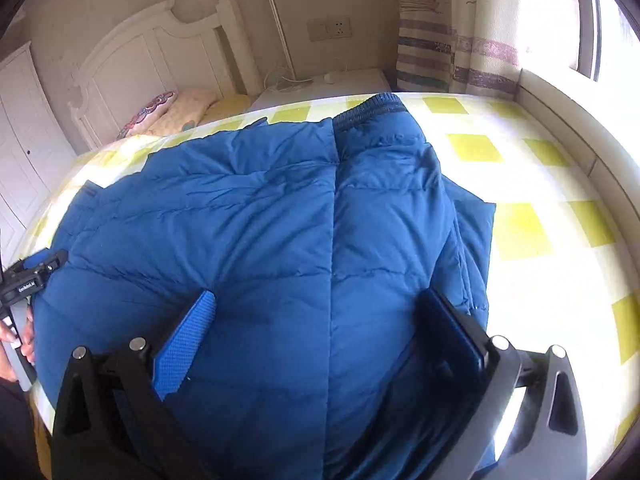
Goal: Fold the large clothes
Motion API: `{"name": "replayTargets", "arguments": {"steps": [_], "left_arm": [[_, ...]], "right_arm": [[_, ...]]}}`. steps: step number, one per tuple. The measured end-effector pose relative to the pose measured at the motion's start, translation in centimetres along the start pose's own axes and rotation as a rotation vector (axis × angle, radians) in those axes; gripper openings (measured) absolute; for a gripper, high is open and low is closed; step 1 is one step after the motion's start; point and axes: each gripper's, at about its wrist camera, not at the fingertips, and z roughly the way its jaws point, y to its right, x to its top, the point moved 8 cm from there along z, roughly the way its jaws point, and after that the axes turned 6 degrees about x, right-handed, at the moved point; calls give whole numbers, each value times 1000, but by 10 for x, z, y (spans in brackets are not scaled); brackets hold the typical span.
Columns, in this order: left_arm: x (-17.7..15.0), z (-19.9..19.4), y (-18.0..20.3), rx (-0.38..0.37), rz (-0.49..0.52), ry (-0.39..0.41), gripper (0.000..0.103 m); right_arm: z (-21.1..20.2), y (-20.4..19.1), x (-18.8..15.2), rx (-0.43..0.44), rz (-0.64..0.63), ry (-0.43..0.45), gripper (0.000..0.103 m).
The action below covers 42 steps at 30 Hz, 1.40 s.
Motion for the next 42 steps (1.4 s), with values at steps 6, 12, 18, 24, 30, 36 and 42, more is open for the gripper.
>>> {"name": "replayTargets", "arguments": {"steps": [6, 12, 18, 24, 30, 36, 42], "left_arm": [[0, -3, -7, 26, -39, -32, 99], [3, -90, 42, -72, -19, 129, 99], [-32, -65, 121, -56, 157, 71, 99], [-42, -68, 105, -121, 134, 62, 99], [-54, -69, 16, -17, -7, 17, 99], [-73, -48, -16, -86, -117, -40, 99], [-71, -44, -7, -12, -107, -26, 99]], "right_arm": [[-10, -4, -4, -43, 46, -4, 100], [-57, -91, -15, 2, -171, 99, 99], [-26, -126, -52, -68, -330, 50, 101], [-31, -118, -49, -46, -309, 9, 100], [-71, -43, -42, -132, -127, 73, 100], [-55, 3, -67, -6, 17, 46, 101], [-47, 3, -64, -5, 36, 28, 101]]}}
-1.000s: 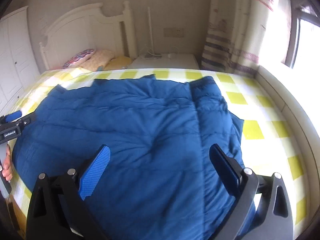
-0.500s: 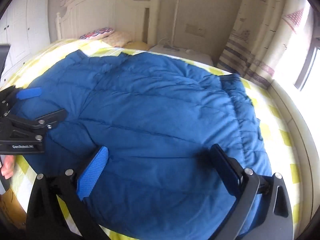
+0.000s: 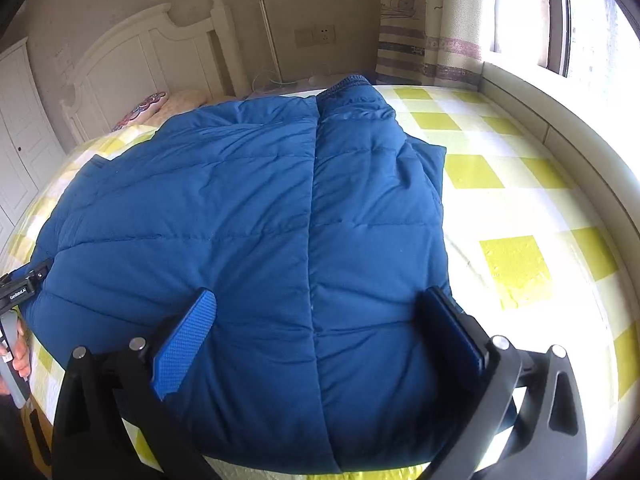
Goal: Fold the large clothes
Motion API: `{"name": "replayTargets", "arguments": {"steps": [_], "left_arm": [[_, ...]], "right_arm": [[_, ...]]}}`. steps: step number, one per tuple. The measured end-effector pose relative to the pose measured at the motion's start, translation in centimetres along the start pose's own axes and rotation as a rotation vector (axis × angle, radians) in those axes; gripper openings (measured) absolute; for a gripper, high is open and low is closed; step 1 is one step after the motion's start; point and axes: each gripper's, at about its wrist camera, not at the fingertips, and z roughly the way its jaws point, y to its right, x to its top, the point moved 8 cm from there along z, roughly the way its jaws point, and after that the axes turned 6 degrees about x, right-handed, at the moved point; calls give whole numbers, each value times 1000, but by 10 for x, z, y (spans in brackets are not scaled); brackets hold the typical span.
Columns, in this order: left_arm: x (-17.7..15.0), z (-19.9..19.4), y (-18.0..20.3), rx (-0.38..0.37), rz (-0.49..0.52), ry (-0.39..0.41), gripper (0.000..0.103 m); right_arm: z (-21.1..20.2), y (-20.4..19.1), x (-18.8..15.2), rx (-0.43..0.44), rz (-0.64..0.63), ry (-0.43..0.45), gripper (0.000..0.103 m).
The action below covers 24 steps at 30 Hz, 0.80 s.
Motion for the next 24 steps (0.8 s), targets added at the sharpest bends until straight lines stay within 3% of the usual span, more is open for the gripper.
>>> {"name": "replayTargets", "arguments": {"steps": [6, 8, 11, 14, 16, 19, 20, 21, 24], "left_arm": [[9, -10, -12, -26, -1, -95, 99], [38, -24, -12, -39, 4, -33, 99], [96, -40, 8, -68, 33, 95, 99], [145, -15, 45, -17, 160, 165, 99], [160, 30, 60, 54, 221, 98, 99], [155, 92, 62, 100, 245, -43, 99], [151, 106, 59, 112, 247, -66, 99], [147, 113, 55, 74, 231, -79, 99], [145, 119, 37, -40, 98, -104, 99]], "right_arm": [[-11, 0, 8, -26, 16, -65, 100], [-21, -2, 35, -65, 3, -5, 100], [-11, -32, 82, -36, -69, 46, 100], [36, -79, 120, -2, -211, -12, 100], [78, -103, 133, -6, -297, -94, 100], [126, -113, 136, -47, -447, -207, 100], [133, -106, 139, -42, -450, -221, 100], [137, -91, 146, -32, -394, -226, 100], [135, -16, 162, -26, -98, -174, 100]]}}
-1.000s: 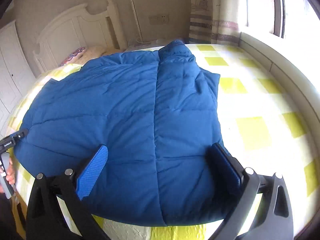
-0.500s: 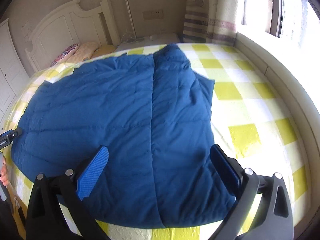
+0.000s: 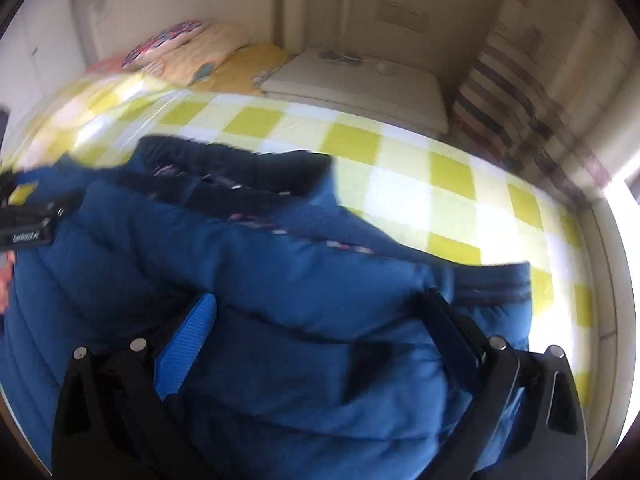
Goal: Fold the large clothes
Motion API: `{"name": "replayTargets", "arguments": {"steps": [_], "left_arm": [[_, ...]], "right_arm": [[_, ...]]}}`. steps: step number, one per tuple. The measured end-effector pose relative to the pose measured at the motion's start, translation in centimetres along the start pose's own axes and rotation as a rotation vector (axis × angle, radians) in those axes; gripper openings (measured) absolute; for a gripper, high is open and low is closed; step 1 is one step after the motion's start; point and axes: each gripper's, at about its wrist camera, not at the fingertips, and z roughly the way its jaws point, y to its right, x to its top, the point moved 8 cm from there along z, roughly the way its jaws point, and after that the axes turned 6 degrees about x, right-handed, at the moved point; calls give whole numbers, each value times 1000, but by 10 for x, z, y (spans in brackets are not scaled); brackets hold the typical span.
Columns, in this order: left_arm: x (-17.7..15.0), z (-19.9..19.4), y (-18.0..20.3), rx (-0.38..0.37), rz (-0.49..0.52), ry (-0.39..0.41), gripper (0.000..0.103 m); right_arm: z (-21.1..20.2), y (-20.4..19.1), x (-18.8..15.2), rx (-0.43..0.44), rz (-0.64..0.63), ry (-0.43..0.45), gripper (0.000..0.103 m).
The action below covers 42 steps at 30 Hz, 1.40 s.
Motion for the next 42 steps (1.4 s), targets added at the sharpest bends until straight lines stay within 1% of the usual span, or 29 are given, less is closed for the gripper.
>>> {"name": "replayTargets", "arguments": {"steps": [1, 2, 3, 5, 6, 8, 11, 15, 16, 18, 19, 21, 22, 24, 25, 27, 29, 30, 32, 33, 35, 37, 38, 39, 40, 42], "left_arm": [[-2, 2, -3, -33, -32, -5, 99], [-4, 5, -4, -67, -58, -14, 99], [-6, 8, -2, -78, -71, -22, 99], [-6, 11, 0, -63, -67, -22, 99], [-6, 12, 2, -48, -57, -22, 99], [-5, 14, 4, -31, -44, -25, 99], [-4, 14, 4, -29, -44, -26, 99], [-3, 14, 3, -24, -42, -27, 99], [-3, 13, 3, -23, -41, -28, 99], [-4, 13, 2, -17, -38, -29, 99], [-4, 13, 2, -14, -36, -29, 99], [-4, 13, 1, -14, -35, -30, 99], [-4, 13, 1, -13, -35, -29, 99], [-4, 13, 1, -11, -32, -28, 99], [-4, 13, 1, -12, -32, -28, 99], [-4, 12, 1, -18, -36, -30, 99], [-4, 12, 0, -16, -35, -29, 99], [-4, 12, 0, -15, -34, -28, 99], [-4, 12, 0, -15, -35, -27, 99], [-3, 12, 0, -14, -35, -25, 99], [-3, 11, 0, -14, -36, -22, 99], [-3, 11, 0, -15, -37, -21, 99], [-2, 11, 0, -15, -36, -21, 99], [-3, 11, 0, -14, -35, -21, 99], [-3, 11, -1, -14, -35, -19, 99], [-3, 10, 0, -10, -31, -18, 99]], "right_arm": [[2, 18, -3, 48, 64, 20, 99], [4, 26, -7, 118, 97, 37, 98], [3, 27, -9, 127, 97, 55, 97], [6, 20, -11, 53, 45, 70, 97], [9, 19, -11, 31, 30, 69, 97], [12, 22, -8, 41, 40, 68, 98], [12, 24, -8, 73, 60, 75, 98], [9, 23, -10, 69, 54, 77, 98], [6, 22, -11, 62, 50, 70, 98], [-10, 21, -21, 10, 64, 41, 98], [-26, 17, -27, 22, 79, 64, 98], [-69, 2, -50, 114, 95, 140, 98], [-91, -4, -68, 136, 90, 170, 101], [-129, -9, -109, 126, 98, 220, 100], [-144, -11, -135, 126, 115, 226, 100], [-169, -13, -181, 158, 160, 238, 100], [-184, -14, -224, 208, 230, 226, 100], [-184, -16, -243, 232, 263, 202, 100], [-180, -17, -270, 231, 309, 158, 100], [-177, -16, -278, 229, 326, 151, 100], [-170, -12, -283, 238, 373, 153, 100], [-157, -9, -275, 279, 422, 162, 100], [-151, -9, -267, 289, 427, 178, 101], [-144, -7, -257, 272, 425, 188, 101], [-136, -7, -245, 263, 423, 189, 101], [-119, -1, -214, 280, 453, 211, 101]]}}
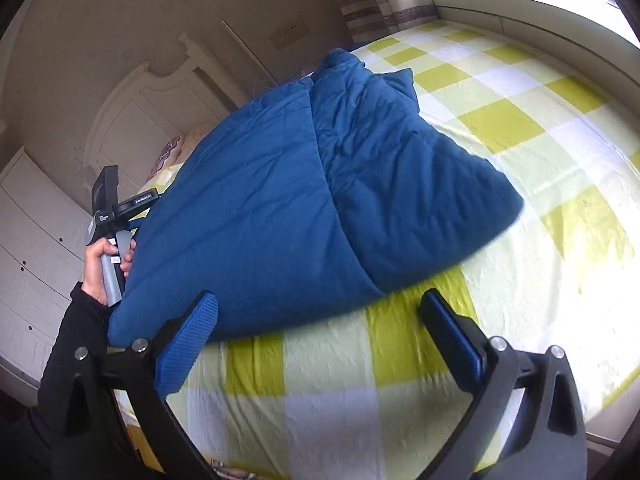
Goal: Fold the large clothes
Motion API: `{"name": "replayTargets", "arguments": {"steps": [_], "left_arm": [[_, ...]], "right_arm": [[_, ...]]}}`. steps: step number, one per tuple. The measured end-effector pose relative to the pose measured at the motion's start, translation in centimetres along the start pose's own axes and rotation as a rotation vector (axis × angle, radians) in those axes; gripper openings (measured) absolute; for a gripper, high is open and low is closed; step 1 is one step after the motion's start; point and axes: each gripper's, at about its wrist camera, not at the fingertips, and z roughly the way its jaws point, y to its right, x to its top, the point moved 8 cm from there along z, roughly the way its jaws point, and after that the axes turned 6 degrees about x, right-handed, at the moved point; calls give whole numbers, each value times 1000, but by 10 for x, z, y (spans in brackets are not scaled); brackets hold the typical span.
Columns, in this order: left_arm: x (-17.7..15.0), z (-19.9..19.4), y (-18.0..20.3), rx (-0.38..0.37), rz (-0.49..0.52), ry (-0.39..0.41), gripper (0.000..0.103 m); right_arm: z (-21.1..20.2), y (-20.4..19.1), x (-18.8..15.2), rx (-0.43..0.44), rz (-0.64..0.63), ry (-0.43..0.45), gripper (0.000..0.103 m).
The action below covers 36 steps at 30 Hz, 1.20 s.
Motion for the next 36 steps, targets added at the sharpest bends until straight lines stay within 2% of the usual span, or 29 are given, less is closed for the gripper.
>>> {"name": "replayTargets", "arguments": {"steps": [4, 5, 6, 7, 8, 10, 12, 13, 14, 16, 17, 19, 22, 23, 24, 26, 29, 31, 34, 36], "left_arm": [[0, 0, 0, 24, 4, 0, 99], [0, 0, -1, 34, 0, 0, 99], [0, 0, -3, 41, -8, 0, 99], [1, 1, -5, 42, -17, -2, 99], [1, 0, -6, 40, -20, 2, 99], [2, -5, -3, 66, 4, 19, 99], [6, -20, 5, 145, 73, 72, 99], [10, -37, 12, 193, 103, 129, 99], [13, -58, 23, 177, 105, 184, 99], [16, -96, 58, 69, 111, 253, 99], [17, -108, 77, 70, 140, 268, 99], [11, -113, 117, 88, 211, 249, 99], [-26, -71, 169, 179, 379, 100, 99], [-35, -63, 176, 183, 378, 101, 99], [-35, -66, 176, 172, 345, 126, 99], [-38, -71, 171, 148, 336, 112, 99], [-56, -122, 150, 114, 308, 197, 99], [-80, -156, 135, 94, 287, 253, 99], [-139, -159, 142, 69, 353, 211, 99], [-167, -162, 147, 102, 369, 288, 98]], "right_arm": [[32, 4, 44, -3, 117, 115, 101], [35, 4, 47, -7, 125, 136, 92], [37, 6, 47, 4, 141, 143, 72], [34, 8, 47, 70, 177, 168, 49], [26, 12, 46, 123, 206, 202, 35], [12, 11, 44, 158, 189, 230, 29], [-5, 3, 39, 142, 141, 250, 27], [-14, -2, 37, 135, 110, 263, 27], [-23, -7, 34, 127, 80, 273, 27], [-37, -11, 29, 110, 38, 287, 27], [-43, -11, 28, 108, 33, 290, 27], [-51, -9, 27, 116, 45, 297, 27], [-66, -4, 32, 115, 59, 327, 27], [-72, -2, 32, 110, 52, 332, 27], [-75, -1, 33, 93, 44, 337, 27], [-78, 0, 33, 88, 30, 337, 26], [-76, -1, 33, 64, 13, 334, 26], [-76, 0, 33, 58, 14, 338, 26], [-75, -6, 36, 42, -5, 345, 27], [-73, -15, 37, 12, -41, 346, 27]]}}
